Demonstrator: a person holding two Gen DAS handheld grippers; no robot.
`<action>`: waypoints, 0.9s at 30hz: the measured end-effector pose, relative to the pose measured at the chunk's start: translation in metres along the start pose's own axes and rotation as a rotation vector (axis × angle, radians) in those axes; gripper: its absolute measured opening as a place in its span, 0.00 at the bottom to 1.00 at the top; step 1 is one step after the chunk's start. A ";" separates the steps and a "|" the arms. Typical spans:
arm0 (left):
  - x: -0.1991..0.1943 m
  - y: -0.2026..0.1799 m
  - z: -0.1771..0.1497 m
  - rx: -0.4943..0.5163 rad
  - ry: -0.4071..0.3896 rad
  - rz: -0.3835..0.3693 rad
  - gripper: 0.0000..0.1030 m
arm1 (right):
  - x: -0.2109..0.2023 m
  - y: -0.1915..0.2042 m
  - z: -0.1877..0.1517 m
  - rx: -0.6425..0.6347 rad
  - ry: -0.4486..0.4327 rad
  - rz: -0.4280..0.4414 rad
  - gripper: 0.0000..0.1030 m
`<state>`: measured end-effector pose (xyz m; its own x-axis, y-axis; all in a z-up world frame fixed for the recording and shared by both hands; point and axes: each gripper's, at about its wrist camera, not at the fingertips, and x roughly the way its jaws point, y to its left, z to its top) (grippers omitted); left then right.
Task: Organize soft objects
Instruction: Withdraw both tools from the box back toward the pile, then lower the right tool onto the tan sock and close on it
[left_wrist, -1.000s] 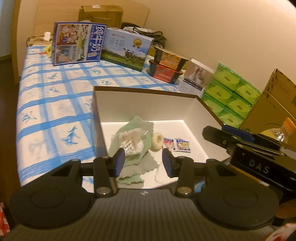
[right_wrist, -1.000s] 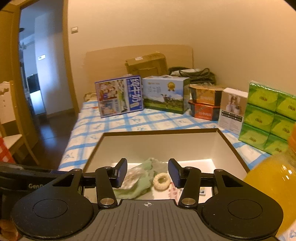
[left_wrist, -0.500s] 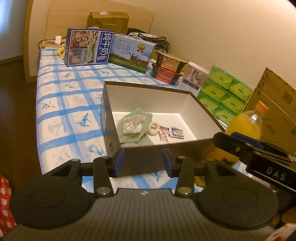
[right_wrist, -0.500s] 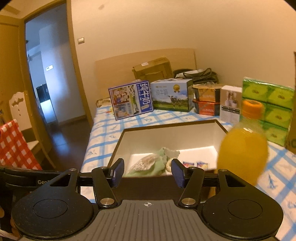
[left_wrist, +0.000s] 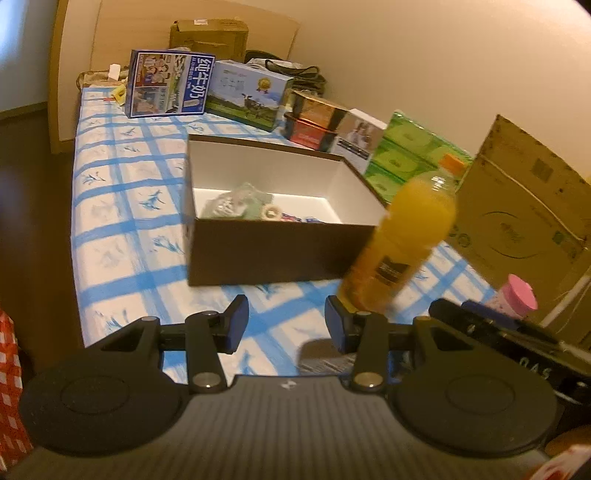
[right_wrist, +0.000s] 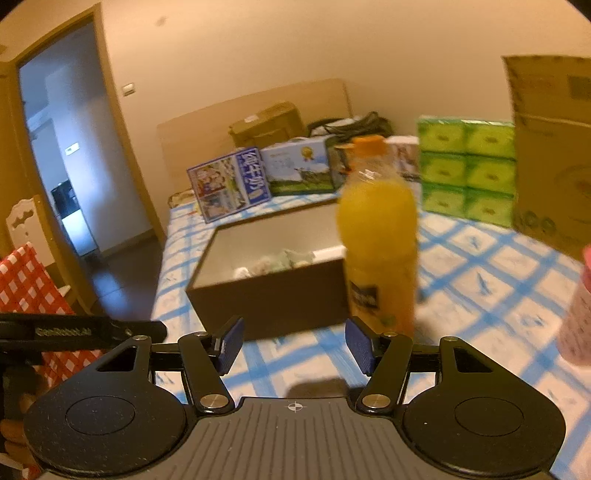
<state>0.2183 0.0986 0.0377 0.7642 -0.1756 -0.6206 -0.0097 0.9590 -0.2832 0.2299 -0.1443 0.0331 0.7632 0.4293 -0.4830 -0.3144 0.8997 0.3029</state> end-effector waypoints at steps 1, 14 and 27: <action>-0.003 -0.006 -0.004 0.004 -0.004 -0.003 0.40 | -0.006 -0.004 -0.004 0.004 0.002 -0.005 0.59; -0.015 -0.055 -0.053 0.079 0.027 -0.032 0.40 | -0.066 -0.043 -0.045 0.063 0.027 -0.072 0.60; -0.002 -0.066 -0.082 0.122 0.087 -0.019 0.45 | -0.075 -0.078 -0.081 0.082 0.096 -0.163 0.60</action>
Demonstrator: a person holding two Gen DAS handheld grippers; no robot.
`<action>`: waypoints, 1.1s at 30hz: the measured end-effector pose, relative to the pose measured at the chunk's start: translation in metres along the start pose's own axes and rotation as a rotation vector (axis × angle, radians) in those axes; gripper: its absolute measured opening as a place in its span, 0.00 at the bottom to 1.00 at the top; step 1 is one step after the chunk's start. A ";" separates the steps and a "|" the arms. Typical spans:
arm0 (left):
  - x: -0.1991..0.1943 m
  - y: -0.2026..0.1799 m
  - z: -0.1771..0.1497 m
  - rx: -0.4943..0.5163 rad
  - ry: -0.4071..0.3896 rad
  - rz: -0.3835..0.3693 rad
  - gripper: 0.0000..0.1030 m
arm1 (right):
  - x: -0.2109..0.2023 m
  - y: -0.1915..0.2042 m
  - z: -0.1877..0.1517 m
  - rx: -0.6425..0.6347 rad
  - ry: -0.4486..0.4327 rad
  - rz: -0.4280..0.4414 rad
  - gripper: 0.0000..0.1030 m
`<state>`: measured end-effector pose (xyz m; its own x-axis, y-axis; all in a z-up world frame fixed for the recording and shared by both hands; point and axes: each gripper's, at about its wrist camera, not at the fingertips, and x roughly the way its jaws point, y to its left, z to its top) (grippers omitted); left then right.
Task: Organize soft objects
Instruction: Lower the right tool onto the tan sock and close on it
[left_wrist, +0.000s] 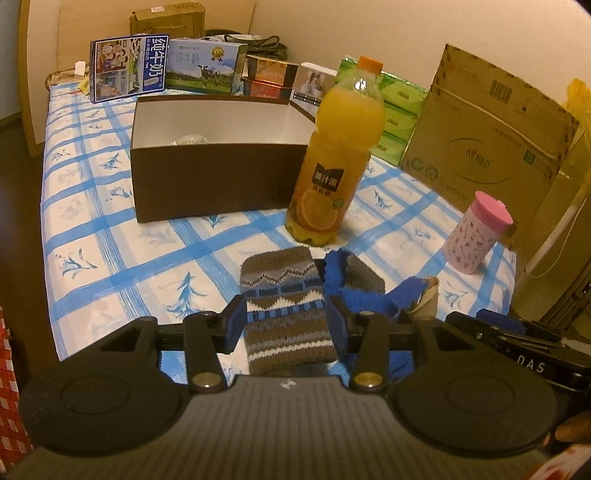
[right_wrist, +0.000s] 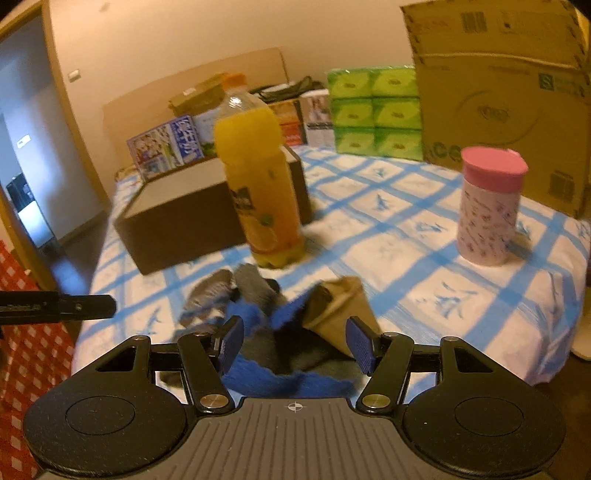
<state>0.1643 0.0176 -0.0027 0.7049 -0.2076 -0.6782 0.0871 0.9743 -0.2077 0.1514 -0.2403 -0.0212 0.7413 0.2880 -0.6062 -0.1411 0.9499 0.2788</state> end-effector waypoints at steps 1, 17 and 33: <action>0.001 0.000 -0.001 0.003 0.002 0.005 0.45 | 0.001 -0.002 -0.001 -0.003 0.002 -0.010 0.60; 0.033 0.003 -0.013 0.014 0.059 0.042 0.51 | 0.039 -0.024 -0.016 -0.082 0.060 -0.110 0.60; 0.075 -0.008 -0.007 0.052 0.100 0.043 0.64 | 0.089 -0.028 -0.018 -0.245 0.097 -0.104 0.60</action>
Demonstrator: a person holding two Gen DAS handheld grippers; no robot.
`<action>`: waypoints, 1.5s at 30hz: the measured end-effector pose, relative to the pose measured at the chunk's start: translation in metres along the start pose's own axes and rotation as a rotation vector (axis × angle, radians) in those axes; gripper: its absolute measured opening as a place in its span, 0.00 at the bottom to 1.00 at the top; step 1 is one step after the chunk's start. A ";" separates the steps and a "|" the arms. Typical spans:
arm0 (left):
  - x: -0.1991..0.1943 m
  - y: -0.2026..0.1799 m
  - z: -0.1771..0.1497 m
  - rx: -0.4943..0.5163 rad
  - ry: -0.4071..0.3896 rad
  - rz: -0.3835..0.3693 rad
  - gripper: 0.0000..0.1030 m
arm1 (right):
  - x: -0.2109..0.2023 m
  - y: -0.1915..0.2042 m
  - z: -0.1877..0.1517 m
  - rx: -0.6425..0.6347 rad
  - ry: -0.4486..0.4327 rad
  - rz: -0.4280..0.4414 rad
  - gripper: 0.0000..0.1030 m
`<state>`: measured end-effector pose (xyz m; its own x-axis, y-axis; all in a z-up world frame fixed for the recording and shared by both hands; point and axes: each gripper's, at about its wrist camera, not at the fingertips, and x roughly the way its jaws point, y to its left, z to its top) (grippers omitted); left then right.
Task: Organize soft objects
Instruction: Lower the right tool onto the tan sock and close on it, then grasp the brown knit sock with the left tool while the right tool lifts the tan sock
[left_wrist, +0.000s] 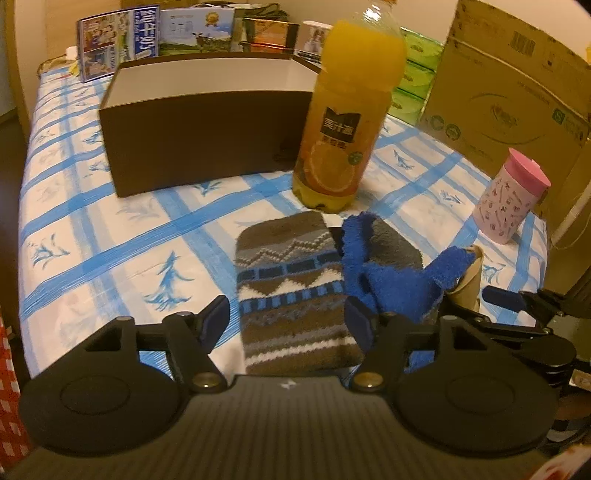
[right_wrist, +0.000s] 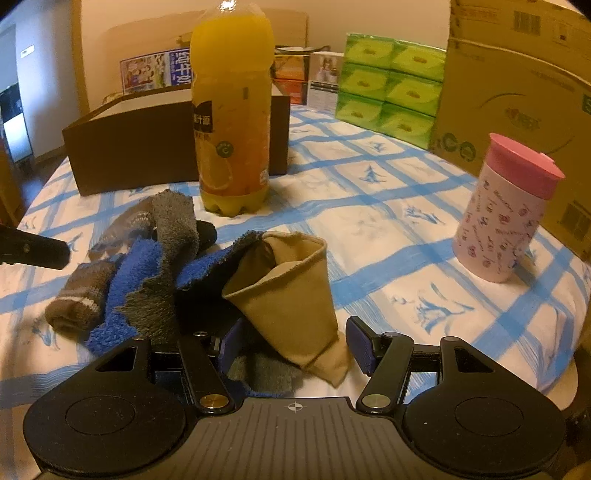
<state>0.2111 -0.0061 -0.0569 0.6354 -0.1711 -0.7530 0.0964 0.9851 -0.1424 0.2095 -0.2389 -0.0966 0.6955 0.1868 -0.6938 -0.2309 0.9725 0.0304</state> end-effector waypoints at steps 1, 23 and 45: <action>0.003 -0.002 0.001 0.009 0.003 -0.002 0.64 | 0.002 0.000 0.000 -0.004 0.001 0.002 0.60; 0.057 -0.017 0.011 0.067 0.086 0.006 0.66 | 0.021 -0.008 0.008 0.019 0.022 0.068 0.35; 0.059 0.023 0.002 0.013 0.087 0.045 0.67 | -0.001 -0.037 0.009 0.179 -0.007 0.103 0.15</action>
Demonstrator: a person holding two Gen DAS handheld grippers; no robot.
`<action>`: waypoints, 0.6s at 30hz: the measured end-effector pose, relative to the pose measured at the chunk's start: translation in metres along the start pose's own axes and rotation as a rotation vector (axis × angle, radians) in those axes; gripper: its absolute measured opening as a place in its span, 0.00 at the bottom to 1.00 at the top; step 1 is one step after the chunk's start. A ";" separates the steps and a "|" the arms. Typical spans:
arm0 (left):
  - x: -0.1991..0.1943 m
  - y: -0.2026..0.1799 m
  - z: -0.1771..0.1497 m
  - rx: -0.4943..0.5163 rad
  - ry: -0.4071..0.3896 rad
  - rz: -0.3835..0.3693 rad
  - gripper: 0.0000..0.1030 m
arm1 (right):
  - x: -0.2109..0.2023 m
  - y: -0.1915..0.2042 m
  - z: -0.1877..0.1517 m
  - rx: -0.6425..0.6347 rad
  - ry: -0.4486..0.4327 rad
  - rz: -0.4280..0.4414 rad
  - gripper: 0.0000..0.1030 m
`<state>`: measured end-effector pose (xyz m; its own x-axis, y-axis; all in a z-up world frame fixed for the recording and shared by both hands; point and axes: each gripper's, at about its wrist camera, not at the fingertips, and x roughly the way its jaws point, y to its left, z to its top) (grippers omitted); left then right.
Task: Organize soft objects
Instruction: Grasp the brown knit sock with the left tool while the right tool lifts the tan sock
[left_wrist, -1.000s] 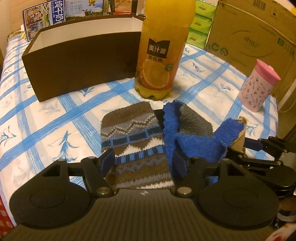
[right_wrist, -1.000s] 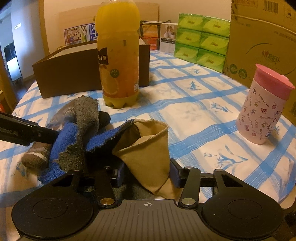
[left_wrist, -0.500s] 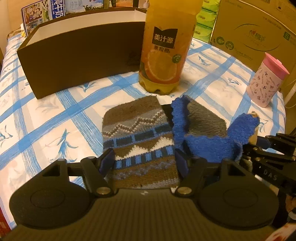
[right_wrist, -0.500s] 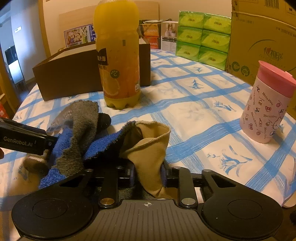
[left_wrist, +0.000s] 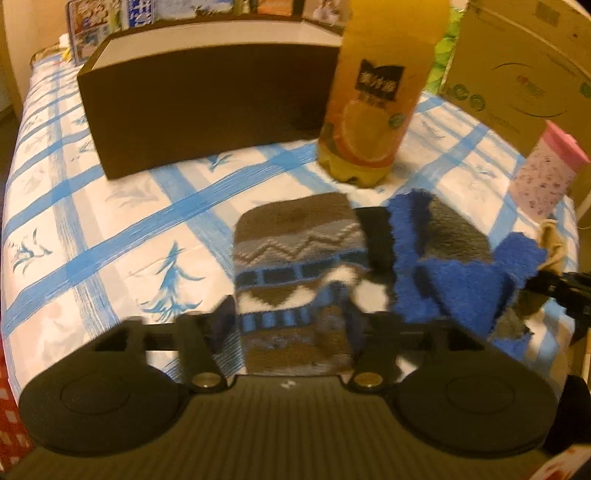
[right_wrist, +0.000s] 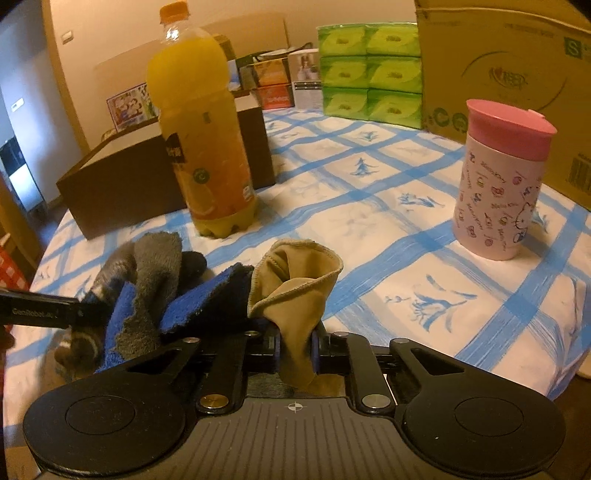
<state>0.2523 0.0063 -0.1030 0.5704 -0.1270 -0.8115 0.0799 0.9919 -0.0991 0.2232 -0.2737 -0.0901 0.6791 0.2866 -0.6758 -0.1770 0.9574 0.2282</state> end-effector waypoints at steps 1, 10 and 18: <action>0.003 0.001 0.000 -0.008 0.006 -0.001 0.67 | -0.001 0.000 0.000 0.002 -0.001 0.000 0.15; 0.011 -0.002 -0.001 0.006 0.000 -0.063 0.36 | -0.008 -0.005 0.003 0.041 -0.007 0.012 0.15; -0.009 0.008 0.002 -0.002 -0.031 -0.086 0.22 | -0.027 -0.026 0.018 0.122 -0.046 0.076 0.15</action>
<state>0.2494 0.0152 -0.0956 0.5864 -0.2115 -0.7819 0.1281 0.9774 -0.1683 0.2218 -0.3073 -0.0652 0.6993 0.3531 -0.6215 -0.1425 0.9209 0.3629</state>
